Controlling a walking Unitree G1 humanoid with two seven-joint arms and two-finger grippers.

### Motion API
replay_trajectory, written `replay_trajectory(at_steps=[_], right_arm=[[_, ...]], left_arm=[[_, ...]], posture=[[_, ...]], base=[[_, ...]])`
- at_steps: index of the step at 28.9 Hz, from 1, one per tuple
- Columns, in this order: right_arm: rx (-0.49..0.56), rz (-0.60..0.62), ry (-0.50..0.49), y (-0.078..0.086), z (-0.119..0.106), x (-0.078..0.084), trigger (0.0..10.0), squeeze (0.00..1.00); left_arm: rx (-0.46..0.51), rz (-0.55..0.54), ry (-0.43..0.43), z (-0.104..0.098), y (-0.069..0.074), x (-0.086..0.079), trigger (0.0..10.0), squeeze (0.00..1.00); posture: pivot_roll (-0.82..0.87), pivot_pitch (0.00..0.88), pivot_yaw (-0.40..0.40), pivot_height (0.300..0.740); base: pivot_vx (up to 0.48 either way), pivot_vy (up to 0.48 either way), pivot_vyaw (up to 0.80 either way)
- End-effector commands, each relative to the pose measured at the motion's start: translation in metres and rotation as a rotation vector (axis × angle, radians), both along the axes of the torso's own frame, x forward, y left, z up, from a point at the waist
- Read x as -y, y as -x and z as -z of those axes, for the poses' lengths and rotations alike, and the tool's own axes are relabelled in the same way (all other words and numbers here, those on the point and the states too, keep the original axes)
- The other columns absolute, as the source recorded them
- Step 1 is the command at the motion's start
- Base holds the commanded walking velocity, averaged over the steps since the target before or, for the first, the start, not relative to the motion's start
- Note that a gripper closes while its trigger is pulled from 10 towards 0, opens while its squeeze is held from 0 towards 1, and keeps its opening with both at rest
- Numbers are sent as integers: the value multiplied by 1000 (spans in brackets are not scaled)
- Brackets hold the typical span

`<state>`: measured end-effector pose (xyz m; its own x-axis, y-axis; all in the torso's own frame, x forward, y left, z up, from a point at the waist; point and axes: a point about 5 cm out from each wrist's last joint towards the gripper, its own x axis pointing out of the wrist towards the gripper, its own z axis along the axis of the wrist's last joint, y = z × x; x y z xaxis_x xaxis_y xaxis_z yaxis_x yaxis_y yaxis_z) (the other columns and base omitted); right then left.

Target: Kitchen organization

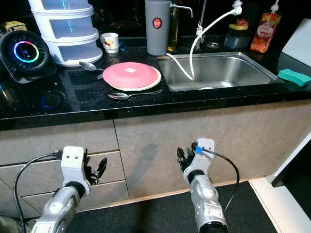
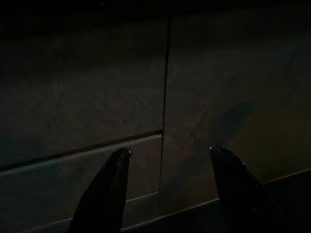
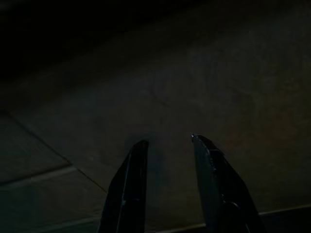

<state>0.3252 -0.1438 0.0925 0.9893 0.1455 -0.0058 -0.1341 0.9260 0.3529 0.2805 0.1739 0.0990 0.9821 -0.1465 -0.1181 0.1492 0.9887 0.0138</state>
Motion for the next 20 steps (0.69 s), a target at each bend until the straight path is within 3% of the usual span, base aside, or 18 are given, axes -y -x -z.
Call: replay_trajectory(at_steps=[1,6,12,14,20], right_arm=[[-6,-5,-70,-2,-5,0,10000,0],[-5,-20,-7,-4,-7,-8,10000,0],[89,-39,-40,-7,-36,-13,10000,0],[196,-41,-30,-10,-68,-10,10000,0],[244,-38,15,-15,-87,-6,10000,0]], left_arm=[[-6,16,-71,-8,-3,-2,10000,0],[10,21,-66,-12,-2,-5,10000,0],[101,-14,-35,-35,-5,-10,10000,0],[199,-11,-71,-57,-9,-11,10000,0],[228,-24,-74,-66,-10,-14,10000,0]], posture=[[62,83,6,740],[73,112,62,740],[75,113,60,740],[67,106,45,740],[56,93,30,740]], base=[[0,0,0],[0,0,0],[0,0,0],[0,0,0],[0,0,0]])
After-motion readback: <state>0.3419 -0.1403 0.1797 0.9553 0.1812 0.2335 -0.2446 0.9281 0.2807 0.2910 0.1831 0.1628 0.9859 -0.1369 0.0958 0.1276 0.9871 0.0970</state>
